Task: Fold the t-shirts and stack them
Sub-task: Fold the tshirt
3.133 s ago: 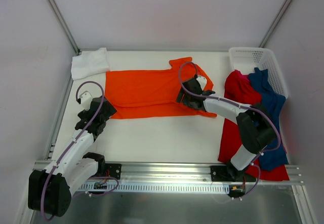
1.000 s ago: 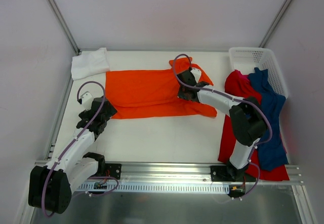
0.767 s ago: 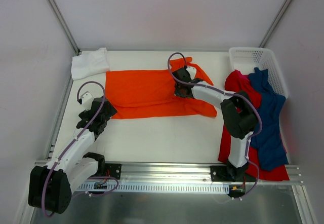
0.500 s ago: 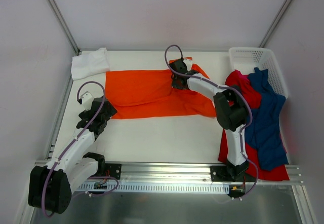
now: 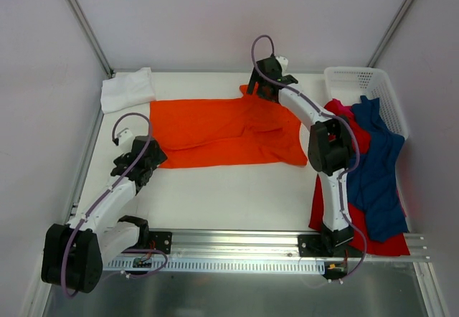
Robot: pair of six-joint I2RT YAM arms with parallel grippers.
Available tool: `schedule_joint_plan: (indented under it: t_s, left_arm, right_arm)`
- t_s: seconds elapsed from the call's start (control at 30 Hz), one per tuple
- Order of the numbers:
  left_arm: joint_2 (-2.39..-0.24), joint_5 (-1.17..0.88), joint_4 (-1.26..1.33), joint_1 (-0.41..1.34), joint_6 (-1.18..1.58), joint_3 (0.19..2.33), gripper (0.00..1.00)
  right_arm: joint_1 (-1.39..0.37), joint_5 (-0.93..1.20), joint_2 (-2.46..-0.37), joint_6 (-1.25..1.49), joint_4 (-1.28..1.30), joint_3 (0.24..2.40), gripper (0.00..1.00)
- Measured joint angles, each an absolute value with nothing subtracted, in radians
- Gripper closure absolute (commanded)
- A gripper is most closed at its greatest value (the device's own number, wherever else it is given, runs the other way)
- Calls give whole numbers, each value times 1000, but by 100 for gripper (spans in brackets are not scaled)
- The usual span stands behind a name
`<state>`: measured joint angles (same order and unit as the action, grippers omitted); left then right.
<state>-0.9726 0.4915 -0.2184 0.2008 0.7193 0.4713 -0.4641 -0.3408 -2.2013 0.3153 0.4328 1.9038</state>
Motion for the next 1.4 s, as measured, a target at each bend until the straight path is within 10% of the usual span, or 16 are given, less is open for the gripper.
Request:
schedule_joint_plan:
  t_s: [0.57, 1.4]
  left_arm:
    - [-1177, 390, -212, 202, 697, 664, 8]
    - [-1379, 431, -202, 302, 717, 781, 8]
  right_arm:
    - [-153, -38, -2475, 287, 430, 2273, 0]
    - [-170, 175, -2639, 485, 213, 2334, 4]
